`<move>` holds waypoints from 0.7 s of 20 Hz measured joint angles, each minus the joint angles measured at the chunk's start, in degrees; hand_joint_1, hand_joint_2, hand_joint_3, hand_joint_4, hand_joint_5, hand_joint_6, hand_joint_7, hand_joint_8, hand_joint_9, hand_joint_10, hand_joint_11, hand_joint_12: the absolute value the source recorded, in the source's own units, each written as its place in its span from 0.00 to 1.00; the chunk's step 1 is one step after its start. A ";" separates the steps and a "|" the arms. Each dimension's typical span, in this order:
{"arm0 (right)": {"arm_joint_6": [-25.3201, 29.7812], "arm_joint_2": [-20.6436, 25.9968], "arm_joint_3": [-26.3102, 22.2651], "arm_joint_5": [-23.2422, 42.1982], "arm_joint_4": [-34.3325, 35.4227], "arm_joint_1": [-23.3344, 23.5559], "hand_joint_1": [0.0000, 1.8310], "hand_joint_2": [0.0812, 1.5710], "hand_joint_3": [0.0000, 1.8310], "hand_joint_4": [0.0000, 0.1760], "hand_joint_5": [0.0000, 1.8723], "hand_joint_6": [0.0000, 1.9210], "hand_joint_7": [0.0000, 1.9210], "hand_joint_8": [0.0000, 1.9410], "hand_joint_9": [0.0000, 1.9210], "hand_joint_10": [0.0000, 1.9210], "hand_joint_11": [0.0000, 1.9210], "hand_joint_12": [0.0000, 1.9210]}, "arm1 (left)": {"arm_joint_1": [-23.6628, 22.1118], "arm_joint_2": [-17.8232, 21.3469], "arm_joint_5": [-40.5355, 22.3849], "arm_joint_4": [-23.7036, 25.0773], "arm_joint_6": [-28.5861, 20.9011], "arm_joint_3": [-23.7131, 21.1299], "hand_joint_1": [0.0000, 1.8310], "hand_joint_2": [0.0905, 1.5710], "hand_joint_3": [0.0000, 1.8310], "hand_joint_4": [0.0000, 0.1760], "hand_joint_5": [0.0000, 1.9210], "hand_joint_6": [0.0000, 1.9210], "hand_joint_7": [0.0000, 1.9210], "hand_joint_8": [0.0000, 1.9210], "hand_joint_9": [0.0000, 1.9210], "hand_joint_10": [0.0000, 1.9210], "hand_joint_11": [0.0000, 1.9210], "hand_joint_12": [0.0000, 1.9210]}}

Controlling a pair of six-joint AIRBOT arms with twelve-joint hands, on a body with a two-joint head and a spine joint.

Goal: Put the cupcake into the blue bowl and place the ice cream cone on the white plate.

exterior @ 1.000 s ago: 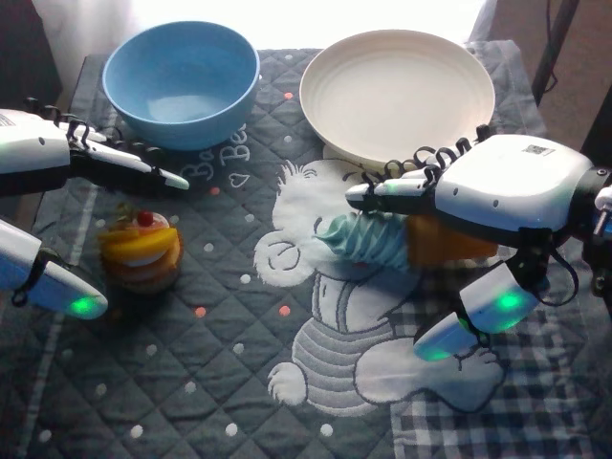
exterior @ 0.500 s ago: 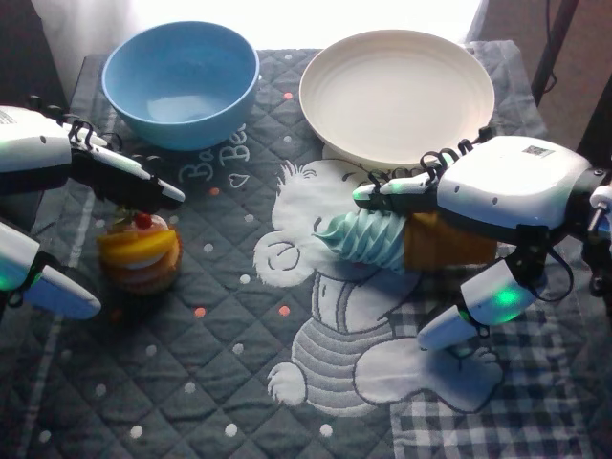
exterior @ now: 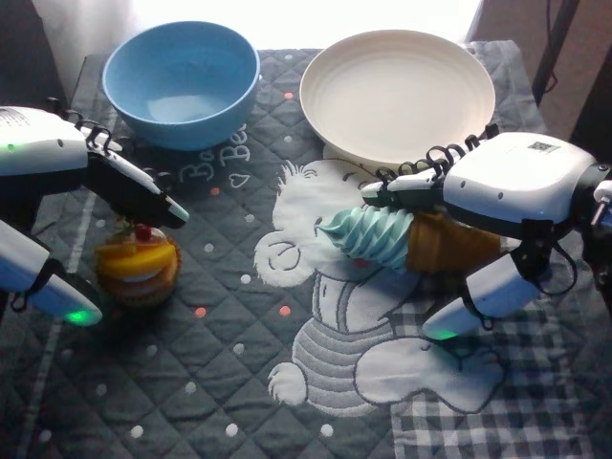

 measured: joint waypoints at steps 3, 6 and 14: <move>0.02 -0.02 0.35 0.07 0.00 0.00 0.47 0.46 0.00 0.00 0.18 0.00 0.27 0.00 0.33 0.01 0.25 0.27 | -0.17 -0.26 0.02 0.90 -0.66 0.24 0.51 0.48 0.00 0.00 0.34 0.00 0.39 0.00 0.41 0.00 0.16 0.51; 0.00 -0.04 0.59 0.37 0.24 0.00 0.47 0.47 0.00 0.00 0.17 0.00 0.26 0.00 0.32 0.00 0.26 0.23 | -0.48 -0.50 0.66 1.95 -0.74 0.31 0.52 0.48 0.00 0.00 0.33 0.00 0.37 0.00 0.39 0.00 0.12 0.56; 0.02 -0.17 1.86 1.05 2.27 0.00 0.51 0.58 0.00 0.00 0.34 0.00 0.47 0.01 0.52 0.02 0.37 0.33 | -0.52 -2.95 2.43 5.07 -2.25 1.73 0.56 0.50 0.00 0.00 0.37 0.00 0.39 0.00 0.40 0.01 0.11 0.64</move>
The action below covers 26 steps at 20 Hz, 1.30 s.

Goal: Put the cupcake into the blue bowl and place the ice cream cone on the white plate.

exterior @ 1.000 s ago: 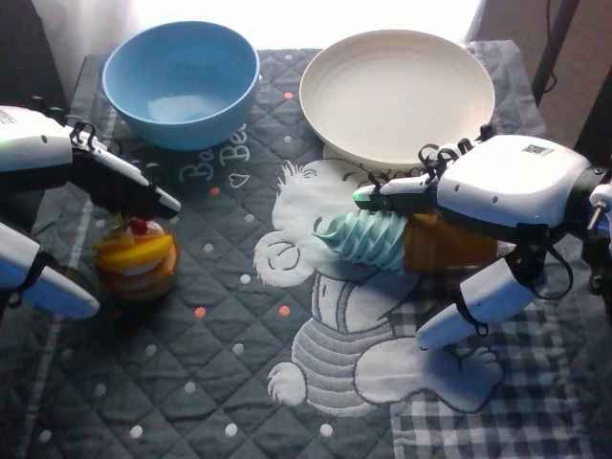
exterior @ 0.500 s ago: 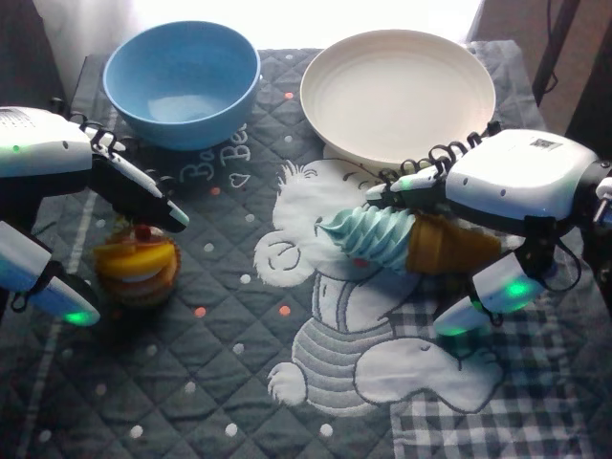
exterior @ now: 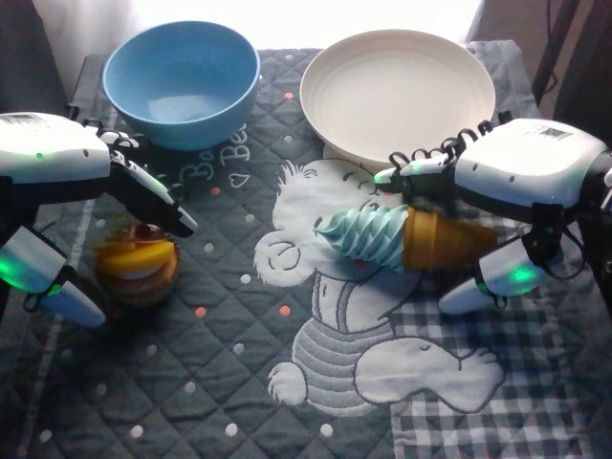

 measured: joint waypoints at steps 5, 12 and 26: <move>0.33 -0.52 0.46 2.05 1.92 0.00 0.64 0.68 0.00 0.00 0.55 0.45 0.69 0.27 0.68 0.50 0.59 0.74 | 0.20 -2.78 0.68 0.76 -2.71 2.29 0.75 0.62 0.00 0.00 0.57 0.35 0.67 0.18 0.64 0.31 0.36 0.50; 0.00 -0.63 0.61 2.25 1.40 0.00 0.64 0.67 0.00 0.00 0.56 0.45 0.73 0.29 0.69 0.57 0.61 0.81 | 0.79 -2.80 0.48 0.07 -2.93 2.73 0.77 0.63 0.00 0.00 0.63 0.26 0.66 0.20 0.57 0.52 0.42 0.63; -0.04 -0.17 -0.72 8.68 4.83 -0.24 0.69 0.69 0.00 0.00 0.49 0.47 0.58 0.51 0.63 0.49 0.53 0.78 | 1.99 -2.67 -0.24 -12.00 5.53 3.32 0.77 0.62 0.00 0.00 0.61 0.32 0.66 0.14 0.60 0.47 0.50 0.56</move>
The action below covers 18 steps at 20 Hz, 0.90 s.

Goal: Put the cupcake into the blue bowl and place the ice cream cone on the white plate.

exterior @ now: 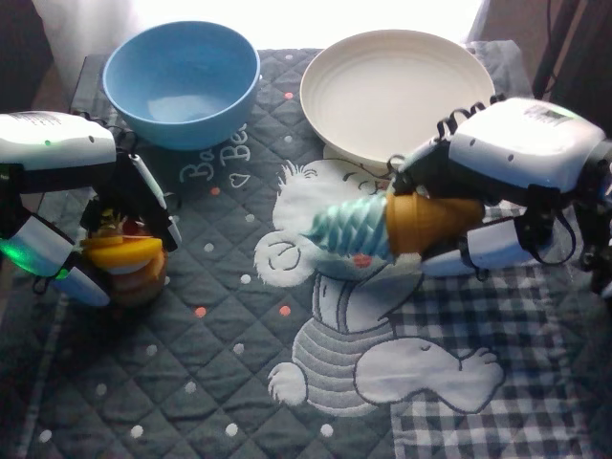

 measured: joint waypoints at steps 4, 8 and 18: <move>-0.07 1.03 -0.55 2.75 1.01 0.00 0.62 0.72 0.00 0.00 0.48 0.57 0.63 0.31 0.63 0.50 0.54 0.75 | 0.00 0.70 -1.44 -2.82 1.14 0.00 0.77 0.62 0.00 0.00 0.61 0.33 0.70 0.07 0.60 0.48 0.51 0.55; -1.60 2.51 -1.92 6.40 2.45 0.00 0.63 0.71 0.00 0.00 0.50 0.55 0.68 0.19 0.66 0.42 0.57 0.68 | -0.66 2.16 -2.99 -5.86 3.91 -1.16 0.76 0.64 0.00 0.00 0.56 0.36 0.61 0.29 0.55 0.55 0.42 0.62; -6.32 4.90 -3.61 15.10 8.24 0.04 0.69 0.69 0.00 0.00 0.46 0.52 0.60 0.45 0.70 0.20 0.55 0.57 | -5.88 5.62 -7.65 -12.70 11.10 -2.91 0.71 0.62 0.00 0.00 0.71 0.01 0.65 0.40 0.67 0.34 0.54 0.66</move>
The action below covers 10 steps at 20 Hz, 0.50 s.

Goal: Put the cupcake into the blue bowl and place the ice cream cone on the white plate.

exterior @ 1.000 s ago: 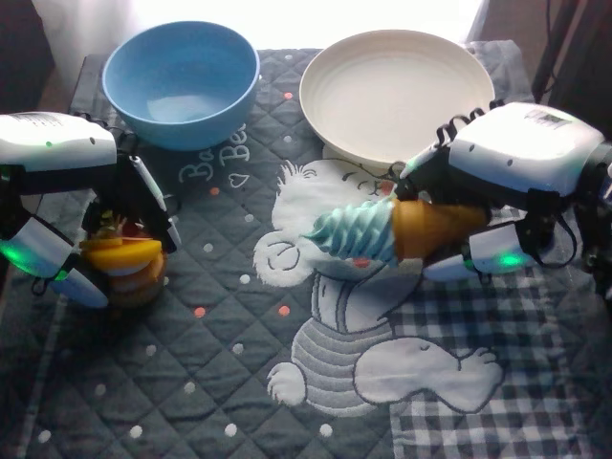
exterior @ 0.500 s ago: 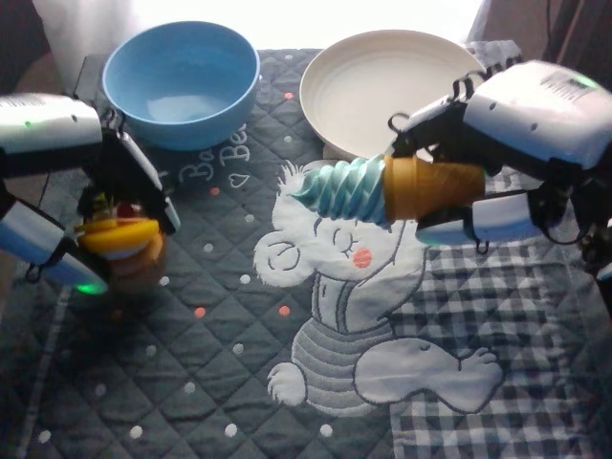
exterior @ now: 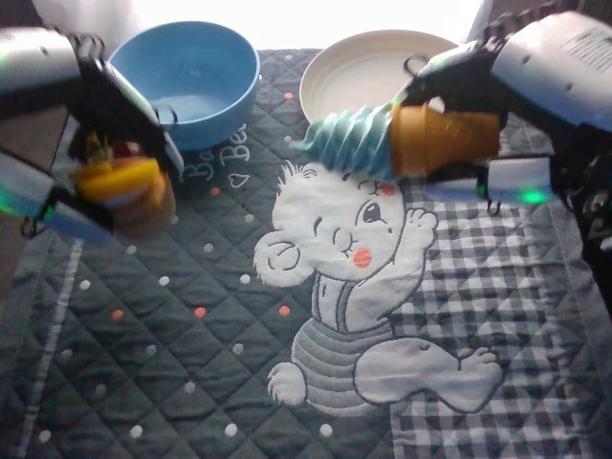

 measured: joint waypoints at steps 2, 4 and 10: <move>-1.60 0.61 0.13 0.92 2.64 0.92 0.69 0.68 0.00 0.00 0.47 0.51 0.61 0.43 0.72 0.14 0.56 0.51 | -1.95 0.42 -0.68 -2.43 1.79 0.04 0.72 0.61 0.00 0.00 0.72 0.01 0.68 0.33 0.68 0.23 0.52 0.57; -2.75 0.59 1.14 2.23 4.35 2.82 0.69 0.69 0.00 0.00 0.46 0.52 0.59 0.46 0.74 0.09 0.58 0.49 | -3.43 -0.04 -0.98 -3.74 3.76 0.90 0.72 0.62 0.00 0.00 0.70 0.02 0.65 0.37 0.63 0.33 0.51 0.59; -3.43 -1.73 5.53 2.12 9.44 4.20 0.69 0.69 0.00 0.00 0.46 0.51 0.59 0.47 0.77 0.05 0.59 0.52 | -9.62 -3.74 3.74 -5.99 6.93 6.14 0.77 0.62 0.00 0.00 0.58 0.30 0.67 0.22 0.60 0.45 0.48 0.51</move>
